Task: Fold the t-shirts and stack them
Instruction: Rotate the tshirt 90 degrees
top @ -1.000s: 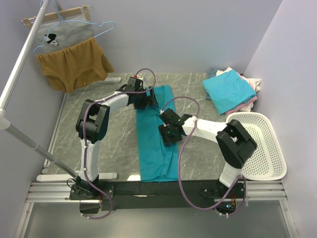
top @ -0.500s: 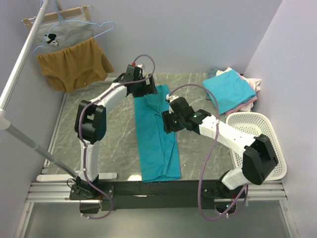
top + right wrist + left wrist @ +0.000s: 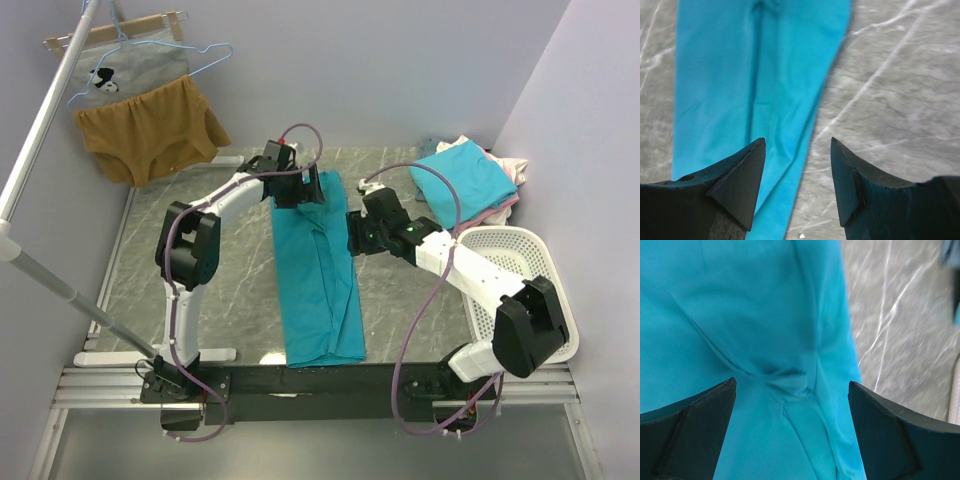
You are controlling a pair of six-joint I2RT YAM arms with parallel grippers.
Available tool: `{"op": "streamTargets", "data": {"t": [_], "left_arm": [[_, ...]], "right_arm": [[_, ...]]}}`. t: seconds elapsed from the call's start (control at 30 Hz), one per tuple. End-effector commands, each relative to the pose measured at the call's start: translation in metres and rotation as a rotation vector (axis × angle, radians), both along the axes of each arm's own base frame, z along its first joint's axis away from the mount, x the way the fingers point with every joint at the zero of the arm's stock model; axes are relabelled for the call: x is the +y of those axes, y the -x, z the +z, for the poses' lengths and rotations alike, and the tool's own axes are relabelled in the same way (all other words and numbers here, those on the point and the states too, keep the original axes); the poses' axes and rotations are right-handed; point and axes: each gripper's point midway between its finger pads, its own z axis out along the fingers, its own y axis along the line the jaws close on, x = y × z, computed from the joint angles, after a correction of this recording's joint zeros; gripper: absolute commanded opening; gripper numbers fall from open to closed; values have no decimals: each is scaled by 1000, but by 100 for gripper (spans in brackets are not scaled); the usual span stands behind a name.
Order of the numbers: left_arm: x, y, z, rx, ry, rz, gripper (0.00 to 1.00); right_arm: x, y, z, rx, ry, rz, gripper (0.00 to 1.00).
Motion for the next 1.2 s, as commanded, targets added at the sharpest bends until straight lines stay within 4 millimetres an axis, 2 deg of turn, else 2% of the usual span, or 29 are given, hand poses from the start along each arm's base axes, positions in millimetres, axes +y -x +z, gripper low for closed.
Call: {"op": "streamTargets", "data": {"t": [0.0, 0.03, 0.1, 0.13, 0.2, 0.3, 0.37, 0.43, 0.63, 0.73, 0.77, 1.0, 1.17], "left_arm": [[-28, 3, 24, -58, 98, -79, 100], [-33, 1, 29, -68, 106, -96, 99], [-33, 6, 14, -16, 43, -89, 100], [-35, 3, 19, -33, 23, -95, 99], [-32, 9, 2, 10, -38, -91, 99], [-31, 14, -11, 38, -89, -90, 100], [-24, 16, -19, 52, -149, -73, 99], [-24, 16, -21, 44, -171, -72, 99], [-42, 11, -6, -4, -75, -107, 99], [-43, 7, -3, 2, -87, -105, 99], [-40, 10, -11, 24, -116, -100, 99], [-22, 26, -35, 78, -198, -95, 99], [-10, 39, -43, 117, -247, -95, 100]], "right_arm": [[-11, -12, 19, -65, -65, -58, 62], [-12, -12, 17, -58, -71, -59, 62], [-18, -13, 13, -45, -64, -77, 62], [-18, -12, 11, -41, -62, -73, 62], [-20, -12, 9, -38, -55, -78, 62], [-22, -13, 6, -33, -48, -80, 62], [-22, -13, 6, -35, -50, -81, 62], [-21, -13, 5, -30, -50, -81, 61], [-19, -13, -2, -12, -55, -75, 61], [-21, -12, -6, -6, -45, -81, 61], [-21, -12, -5, -8, -45, -80, 61], [-22, -14, -8, -4, -31, -81, 61], [-22, -15, -11, 4, -26, -87, 61]]}}
